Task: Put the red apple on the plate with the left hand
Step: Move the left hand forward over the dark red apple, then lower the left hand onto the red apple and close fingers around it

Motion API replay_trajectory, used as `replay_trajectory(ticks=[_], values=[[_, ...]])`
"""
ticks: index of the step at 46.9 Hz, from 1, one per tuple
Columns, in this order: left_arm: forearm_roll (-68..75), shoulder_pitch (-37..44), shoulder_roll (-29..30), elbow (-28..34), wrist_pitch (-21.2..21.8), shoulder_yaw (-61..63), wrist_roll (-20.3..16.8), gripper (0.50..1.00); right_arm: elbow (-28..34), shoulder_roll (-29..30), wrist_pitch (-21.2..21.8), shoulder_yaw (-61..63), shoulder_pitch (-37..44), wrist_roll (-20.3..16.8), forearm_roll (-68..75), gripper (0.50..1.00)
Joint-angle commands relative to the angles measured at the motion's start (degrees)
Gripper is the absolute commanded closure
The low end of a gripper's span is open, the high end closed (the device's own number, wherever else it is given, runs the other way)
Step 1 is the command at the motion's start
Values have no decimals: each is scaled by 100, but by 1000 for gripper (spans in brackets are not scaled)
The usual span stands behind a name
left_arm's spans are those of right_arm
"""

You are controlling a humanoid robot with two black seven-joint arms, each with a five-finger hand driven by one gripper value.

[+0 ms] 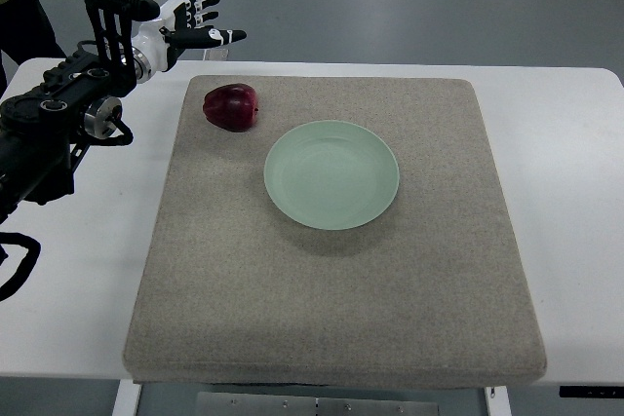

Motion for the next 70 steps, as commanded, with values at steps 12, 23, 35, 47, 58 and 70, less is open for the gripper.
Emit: replay_trajectory(ticks=[12,23,35,47,58,70], values=[[1570,-256,51,-317,-30,640,-1,525,0,0,0,-3,0,0,0,536],[1570,-660,103,-317,-30,1731,-1,525,0,0,0,-3,0,0,0,536],[1790,-1135,121,-326,-83,2688,-80,525,0,0,0,-3,0,0,0,538],[2510,-1390,411,-993,-391,3102,-89,527,0,0,0,-3,0,0,0,536],[3064,-1408,455,-1161,-408,3111,-89,529,0,0,0,-3,0,0,0,536],[3267,-1416,543,-1161,-821,3146,-98,529,0,0,0,6,0,0,0,536]])
